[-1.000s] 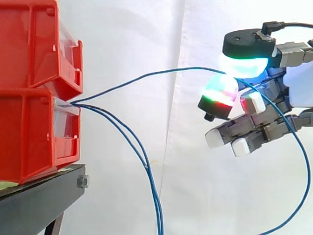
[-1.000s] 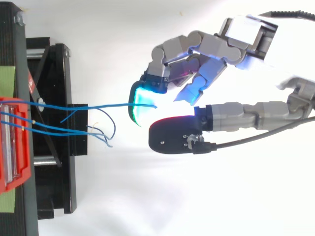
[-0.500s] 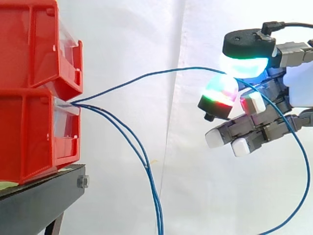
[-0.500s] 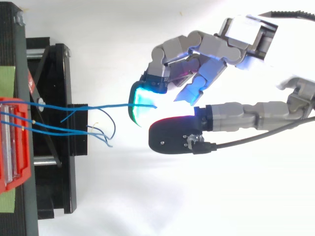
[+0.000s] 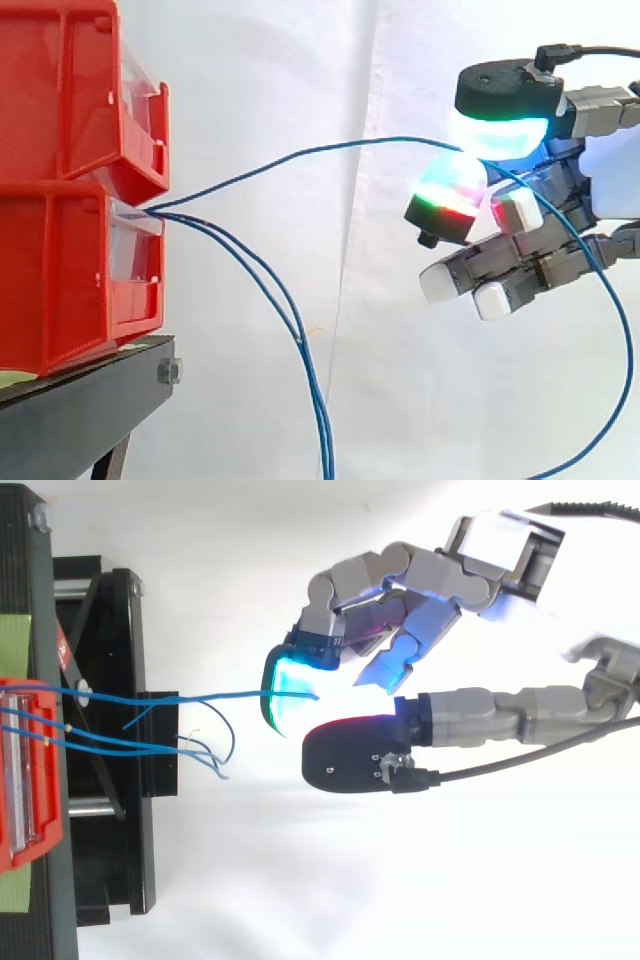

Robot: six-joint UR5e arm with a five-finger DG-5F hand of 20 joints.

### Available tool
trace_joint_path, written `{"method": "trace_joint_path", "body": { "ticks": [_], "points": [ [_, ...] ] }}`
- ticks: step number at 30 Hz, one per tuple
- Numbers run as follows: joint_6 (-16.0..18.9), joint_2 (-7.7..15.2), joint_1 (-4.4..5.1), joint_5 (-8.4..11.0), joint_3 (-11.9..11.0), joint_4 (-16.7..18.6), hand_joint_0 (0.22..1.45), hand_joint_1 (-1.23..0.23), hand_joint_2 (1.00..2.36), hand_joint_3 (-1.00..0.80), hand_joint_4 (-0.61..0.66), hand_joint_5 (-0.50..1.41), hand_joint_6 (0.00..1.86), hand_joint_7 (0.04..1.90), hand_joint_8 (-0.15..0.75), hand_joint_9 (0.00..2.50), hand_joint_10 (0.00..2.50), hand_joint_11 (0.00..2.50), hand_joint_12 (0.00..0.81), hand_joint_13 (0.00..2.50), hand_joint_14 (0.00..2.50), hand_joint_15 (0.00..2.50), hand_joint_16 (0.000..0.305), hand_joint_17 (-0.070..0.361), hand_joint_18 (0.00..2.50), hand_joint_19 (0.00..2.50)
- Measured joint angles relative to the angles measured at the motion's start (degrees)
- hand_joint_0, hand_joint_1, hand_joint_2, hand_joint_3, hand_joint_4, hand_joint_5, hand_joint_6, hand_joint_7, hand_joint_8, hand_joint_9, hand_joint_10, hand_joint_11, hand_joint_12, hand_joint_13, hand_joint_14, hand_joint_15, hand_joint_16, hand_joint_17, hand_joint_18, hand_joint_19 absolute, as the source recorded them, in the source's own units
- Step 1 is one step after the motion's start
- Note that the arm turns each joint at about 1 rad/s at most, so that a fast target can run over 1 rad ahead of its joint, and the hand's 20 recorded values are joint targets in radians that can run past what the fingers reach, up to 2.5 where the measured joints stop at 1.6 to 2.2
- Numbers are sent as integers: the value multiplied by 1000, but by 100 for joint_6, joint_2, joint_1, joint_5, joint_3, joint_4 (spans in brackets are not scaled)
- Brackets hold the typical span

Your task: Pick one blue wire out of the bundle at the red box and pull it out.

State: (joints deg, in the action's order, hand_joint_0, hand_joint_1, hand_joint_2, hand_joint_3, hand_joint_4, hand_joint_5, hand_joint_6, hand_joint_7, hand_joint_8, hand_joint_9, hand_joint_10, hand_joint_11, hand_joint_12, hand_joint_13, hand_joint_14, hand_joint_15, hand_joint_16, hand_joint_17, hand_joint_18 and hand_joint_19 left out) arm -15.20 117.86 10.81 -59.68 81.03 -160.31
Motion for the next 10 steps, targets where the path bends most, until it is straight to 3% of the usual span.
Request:
{"method": "trace_joint_path", "body": {
  "ticks": [10],
  "points": [
    [0, 0, 0, 0, 0, 0, 603, -713, 1021, -86, 110, -51, 776, 1011, 235, 1163, 24, 612, 370, 590, 15, 342, 57, 127, 504, 566]
  ]
}}
